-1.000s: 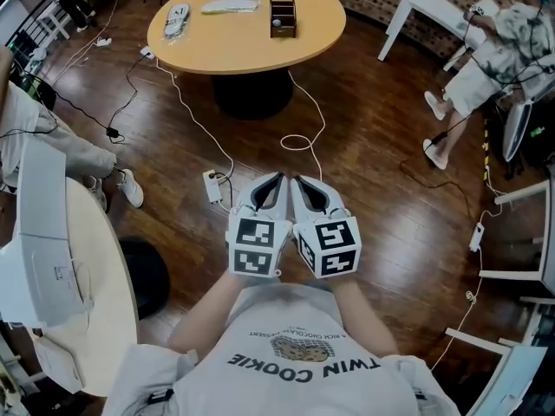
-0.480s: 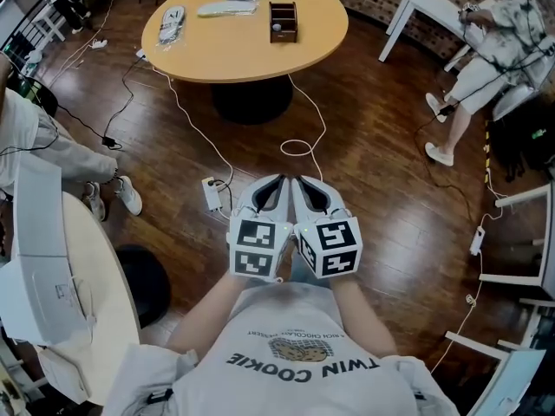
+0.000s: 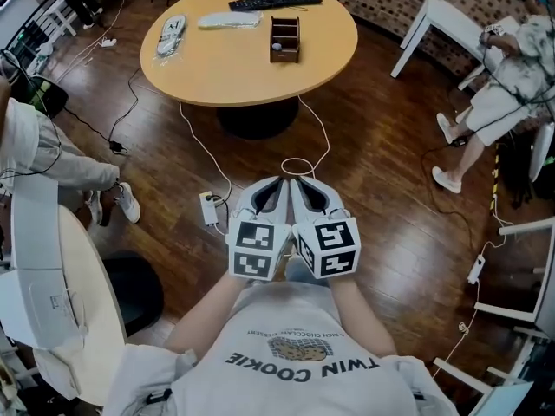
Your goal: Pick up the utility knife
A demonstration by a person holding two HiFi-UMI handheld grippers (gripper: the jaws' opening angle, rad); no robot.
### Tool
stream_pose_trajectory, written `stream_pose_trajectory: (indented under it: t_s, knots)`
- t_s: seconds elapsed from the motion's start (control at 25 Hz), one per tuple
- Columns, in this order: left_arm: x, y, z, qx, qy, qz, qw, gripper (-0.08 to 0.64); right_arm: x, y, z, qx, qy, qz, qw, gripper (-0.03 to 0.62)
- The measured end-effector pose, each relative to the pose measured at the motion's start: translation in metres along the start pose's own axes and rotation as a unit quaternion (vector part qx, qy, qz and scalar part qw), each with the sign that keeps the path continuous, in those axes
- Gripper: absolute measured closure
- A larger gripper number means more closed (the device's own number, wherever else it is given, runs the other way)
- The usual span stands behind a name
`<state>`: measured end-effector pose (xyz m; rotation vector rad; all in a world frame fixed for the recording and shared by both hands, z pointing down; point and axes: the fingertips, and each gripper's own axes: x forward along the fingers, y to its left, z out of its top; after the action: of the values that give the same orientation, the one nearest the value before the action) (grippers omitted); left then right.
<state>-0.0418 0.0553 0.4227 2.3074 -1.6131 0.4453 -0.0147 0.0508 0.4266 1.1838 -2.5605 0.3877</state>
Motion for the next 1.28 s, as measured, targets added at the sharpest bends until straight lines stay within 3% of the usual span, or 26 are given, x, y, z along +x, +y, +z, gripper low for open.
stream_pose_trajectory:
  t_s: [0.56, 0.92, 1.28]
  knots:
    - [0.12, -0.013, 0.057, 0.002, 0.005, 0.04, 0.9992, 0.554, 0.049, -0.121, 0.038, -0.001, -0.006, 0.038, 0.999, 0.591]
    - [0.154, -0.005, 0.076, 0.006, 0.004, 0.056, 0.9984, 0.554, 0.073, -0.149, 0.052, -0.001, -0.01, 0.055, 0.998, 0.591]
    - [0.191, 0.036, 0.088, 0.002, -0.008, 0.054, 0.9985, 0.554, 0.125, -0.162, 0.068, -0.016, -0.011, 0.052, 0.998, 0.591]
